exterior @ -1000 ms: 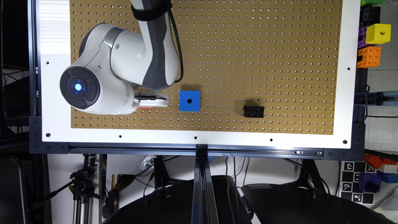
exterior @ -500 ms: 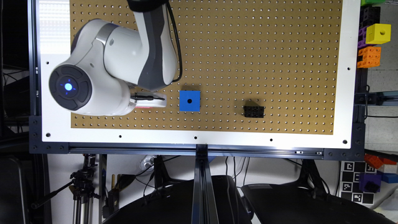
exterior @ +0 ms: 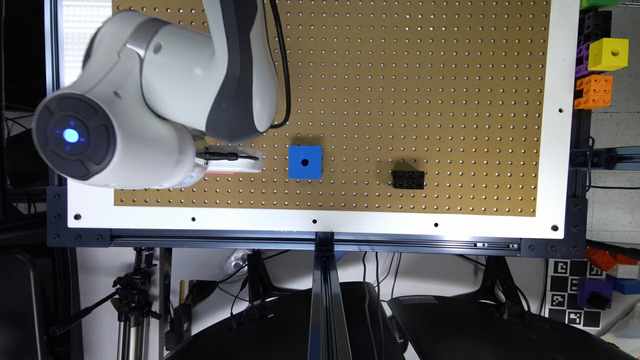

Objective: Pick up pink block.

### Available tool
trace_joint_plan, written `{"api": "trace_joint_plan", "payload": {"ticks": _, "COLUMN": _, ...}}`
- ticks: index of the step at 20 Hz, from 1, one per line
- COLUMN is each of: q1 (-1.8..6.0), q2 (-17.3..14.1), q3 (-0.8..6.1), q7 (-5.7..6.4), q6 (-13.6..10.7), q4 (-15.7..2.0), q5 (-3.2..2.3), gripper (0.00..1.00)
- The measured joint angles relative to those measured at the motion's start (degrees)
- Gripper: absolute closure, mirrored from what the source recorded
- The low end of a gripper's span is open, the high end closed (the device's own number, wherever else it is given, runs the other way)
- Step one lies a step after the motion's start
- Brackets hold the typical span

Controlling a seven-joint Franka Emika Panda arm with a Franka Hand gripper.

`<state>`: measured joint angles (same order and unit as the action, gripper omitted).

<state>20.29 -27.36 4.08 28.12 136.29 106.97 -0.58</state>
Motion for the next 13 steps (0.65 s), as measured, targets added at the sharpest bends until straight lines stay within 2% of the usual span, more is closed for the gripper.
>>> {"api": "trace_joint_plan", "payload": {"ticks": 4, "q1": -0.03, "q2": 1.1, "q3": 0.03, "q7": 0.0, "q6": -1.0, "q4": 0.0, "q5": 0.0, "gripper": 1.0}}
{"api": "trace_joint_plan", "payload": {"ticks": 8, "q1": -0.03, "q2": 3.1, "q3": 0.04, "q7": 0.0, "q6": -3.0, "q4": 0.0, "q5": 0.01, "gripper": 1.0}}
{"api": "trace_joint_plan", "payload": {"ticks": 13, "q1": -0.04, "q2": 3.4, "q3": 0.04, "q7": 0.01, "q6": -3.2, "q4": 0.07, "q5": 0.01, "gripper": 1.0}}
